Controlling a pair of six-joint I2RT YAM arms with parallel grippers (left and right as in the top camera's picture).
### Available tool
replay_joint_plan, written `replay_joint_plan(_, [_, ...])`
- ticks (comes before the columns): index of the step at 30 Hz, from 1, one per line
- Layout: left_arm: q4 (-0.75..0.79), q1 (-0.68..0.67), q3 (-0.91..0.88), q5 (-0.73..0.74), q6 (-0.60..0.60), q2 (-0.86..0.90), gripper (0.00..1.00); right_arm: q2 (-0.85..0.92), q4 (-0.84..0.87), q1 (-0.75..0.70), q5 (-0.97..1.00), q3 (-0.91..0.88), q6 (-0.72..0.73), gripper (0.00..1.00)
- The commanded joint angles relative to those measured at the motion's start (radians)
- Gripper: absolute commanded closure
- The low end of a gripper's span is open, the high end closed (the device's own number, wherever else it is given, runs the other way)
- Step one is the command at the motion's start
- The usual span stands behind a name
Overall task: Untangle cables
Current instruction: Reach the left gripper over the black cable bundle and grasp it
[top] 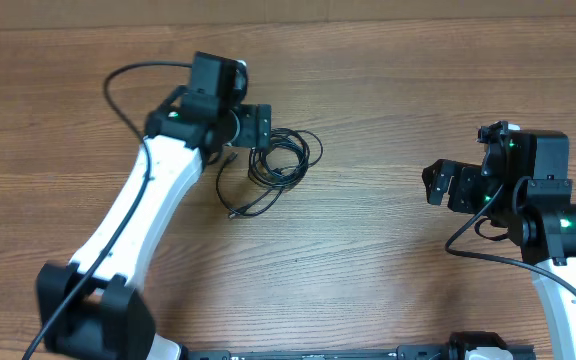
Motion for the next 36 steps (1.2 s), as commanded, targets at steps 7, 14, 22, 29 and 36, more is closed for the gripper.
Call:
replay_joint_plan(7, [0.002,-0.065,0.019,-0.018,0.011,0.252,0.22,-0.005,0.001,-0.003,-0.006,0.027,0.000,0.00])
replay_joint_plan(14, [0.025,-0.073,0.019,-0.019,-0.047,0.344,0.36,-0.005,0.001,-0.003,-0.005,0.027,0.000,0.00])
replay_joint_plan(22, [0.067,-0.073,0.019,-0.018,-0.096,0.360,0.52,-0.005,0.001,-0.003,-0.005,0.027,0.000,0.00])
replay_joint_plan(29, [0.047,-0.074,0.016,-0.018,-0.180,0.360,0.80,-0.005,0.001,-0.003,-0.005,0.027,0.000,0.00])
replay_joint_plan(36, [0.025,-0.074,-0.004,-0.017,-0.187,0.360,0.95,-0.005,0.000,-0.003,-0.006,0.027,0.000,0.00])
